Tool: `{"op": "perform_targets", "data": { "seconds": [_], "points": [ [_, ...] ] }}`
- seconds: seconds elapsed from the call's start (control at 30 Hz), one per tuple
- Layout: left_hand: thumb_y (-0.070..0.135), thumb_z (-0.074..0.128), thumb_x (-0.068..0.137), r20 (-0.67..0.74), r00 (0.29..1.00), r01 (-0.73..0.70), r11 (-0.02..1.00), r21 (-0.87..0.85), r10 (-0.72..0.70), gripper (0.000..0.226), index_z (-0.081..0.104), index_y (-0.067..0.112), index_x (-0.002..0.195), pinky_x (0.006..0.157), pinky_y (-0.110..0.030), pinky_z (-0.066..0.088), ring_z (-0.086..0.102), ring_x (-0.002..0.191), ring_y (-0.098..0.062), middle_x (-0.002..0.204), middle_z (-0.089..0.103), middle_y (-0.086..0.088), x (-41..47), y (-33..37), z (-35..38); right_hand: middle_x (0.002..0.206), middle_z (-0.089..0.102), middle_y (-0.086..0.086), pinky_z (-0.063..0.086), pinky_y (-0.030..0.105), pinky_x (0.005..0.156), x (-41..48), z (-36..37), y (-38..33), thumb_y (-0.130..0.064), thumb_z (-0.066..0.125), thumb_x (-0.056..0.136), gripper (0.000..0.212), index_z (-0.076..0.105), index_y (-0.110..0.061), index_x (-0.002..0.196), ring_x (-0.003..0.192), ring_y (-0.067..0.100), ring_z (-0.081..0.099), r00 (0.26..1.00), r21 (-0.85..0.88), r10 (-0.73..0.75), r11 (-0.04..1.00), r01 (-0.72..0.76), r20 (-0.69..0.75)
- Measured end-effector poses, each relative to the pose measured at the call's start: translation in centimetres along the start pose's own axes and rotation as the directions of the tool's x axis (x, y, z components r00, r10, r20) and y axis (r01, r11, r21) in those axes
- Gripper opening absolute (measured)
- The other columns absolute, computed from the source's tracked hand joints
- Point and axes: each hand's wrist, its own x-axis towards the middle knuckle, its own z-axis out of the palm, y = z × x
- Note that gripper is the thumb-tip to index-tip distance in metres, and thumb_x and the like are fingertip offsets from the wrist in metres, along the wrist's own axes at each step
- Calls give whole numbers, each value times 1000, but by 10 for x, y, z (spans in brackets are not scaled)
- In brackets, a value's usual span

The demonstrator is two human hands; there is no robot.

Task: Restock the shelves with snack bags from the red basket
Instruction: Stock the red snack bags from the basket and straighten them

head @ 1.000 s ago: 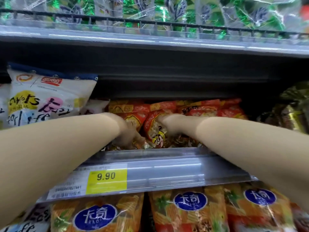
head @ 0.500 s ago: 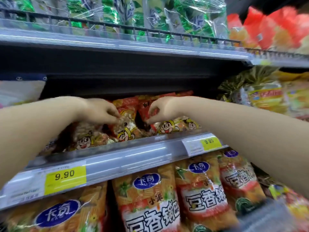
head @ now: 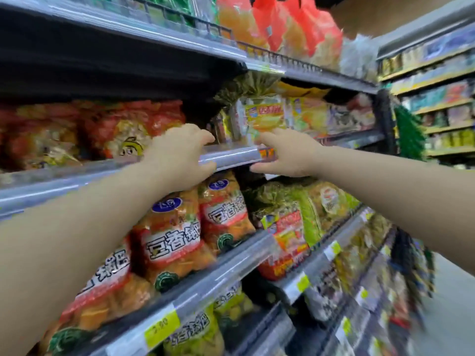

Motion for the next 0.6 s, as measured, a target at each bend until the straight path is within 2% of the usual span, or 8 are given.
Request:
{"op": "perform_targets", "data": {
  "seconds": [0.1,0.17,0.23,0.37,0.5,0.6],
  "points": [
    [41,58,83,-34,999,-30,995,-91,27,54,50,21,133,92,-44,46,47,121,-28,134,49,-3,3,65,40,134,44,8,44,45,93,-47,11,56,-64,56,81,75,34,-26,141,121,31,44,997,-67,23,998,-18,67],
    [42,59,82,-7,1000,-3,987,-162,2,58,48,22,135,97,-44,43,44,126,-29,141,44,-4,-2,112,72,134,43,5,45,41,86,-82,21,94,-61,57,81,73,31,-29,142,119,28,43,988,-89,30,996,-16,149],
    [45,59,81,90,995,67,975,-211,-49,63,43,25,139,101,-43,40,40,130,-27,146,37,-3,-13,162,108,132,43,5,45,41,85,-119,33,134,-61,57,80,73,30,-31,141,118,28,43,974,-141,34,990,-3,223],
    [44,60,80,289,950,210,929,-306,-120,61,45,22,135,97,-43,42,42,126,-30,139,42,-5,-44,253,176,136,41,5,46,43,88,-195,61,206,-62,57,81,76,26,-31,143,121,29,42,935,-204,60,979,14,351],
    [45,60,84,447,889,272,895,-354,-93,61,42,21,137,97,-42,41,38,129,-30,143,37,-7,-65,325,225,136,39,5,44,42,84,-260,91,258,-58,60,81,77,26,-30,144,121,30,42,893,-190,125,981,-45,432],
    [47,57,85,508,859,281,888,-364,-63,58,42,23,136,95,-41,45,38,130,-29,147,35,-6,-80,370,260,134,41,6,44,45,91,-301,121,286,-53,62,80,77,28,-28,145,122,31,41,861,-150,176,982,-117,478]
  ]
}}
